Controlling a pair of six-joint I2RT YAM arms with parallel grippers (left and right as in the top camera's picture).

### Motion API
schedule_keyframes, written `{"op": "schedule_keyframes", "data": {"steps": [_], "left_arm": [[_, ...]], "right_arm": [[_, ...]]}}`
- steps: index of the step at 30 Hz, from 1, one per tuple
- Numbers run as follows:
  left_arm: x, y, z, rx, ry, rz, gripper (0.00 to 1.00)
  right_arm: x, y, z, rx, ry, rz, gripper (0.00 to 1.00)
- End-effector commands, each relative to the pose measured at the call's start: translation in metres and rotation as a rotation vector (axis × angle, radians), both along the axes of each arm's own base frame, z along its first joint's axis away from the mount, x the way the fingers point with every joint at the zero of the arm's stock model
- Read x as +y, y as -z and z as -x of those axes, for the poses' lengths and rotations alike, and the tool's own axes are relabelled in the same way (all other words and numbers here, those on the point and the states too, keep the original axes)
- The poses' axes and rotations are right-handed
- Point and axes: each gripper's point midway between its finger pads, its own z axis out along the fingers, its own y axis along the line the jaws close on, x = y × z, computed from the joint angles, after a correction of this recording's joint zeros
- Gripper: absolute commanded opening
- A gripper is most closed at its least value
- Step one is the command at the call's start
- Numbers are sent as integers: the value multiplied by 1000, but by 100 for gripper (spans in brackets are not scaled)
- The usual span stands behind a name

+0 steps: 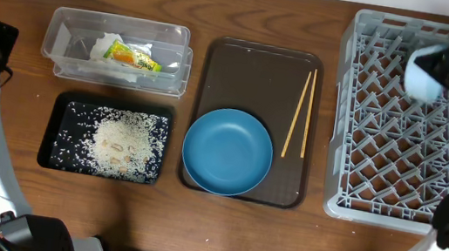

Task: Sort waste into correct bins and load items into the dishwasher rack
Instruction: 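Set the light-blue bowl upside down in the rack, release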

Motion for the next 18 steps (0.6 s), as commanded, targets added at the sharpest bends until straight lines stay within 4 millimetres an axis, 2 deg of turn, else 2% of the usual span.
{"op": "schedule_keyframes", "data": {"steps": [1,5,10,12,14,18], "left_arm": [[2,0,1,7,-2,-5,92],[2,0,1,7,-1,-5,92],[2,0,1,7,-1,-5,92],[2,0,1,7,-1,-5,92],[2,0,1,7,-1,-5,92],[2,0,1,7,-1,-5,92]], "right_arm": [[4,-16,3,-121,-66,-226,1],[-10,-10,1,-148,-52,-332,1],[-9,-31,3,-245,-92,-516,1],[-6,-33,3,-246,-98,-530,1],[-7,-26,3,-218,-86,-497,1],[-17,9,8,-68,-21,-361,1]]}}
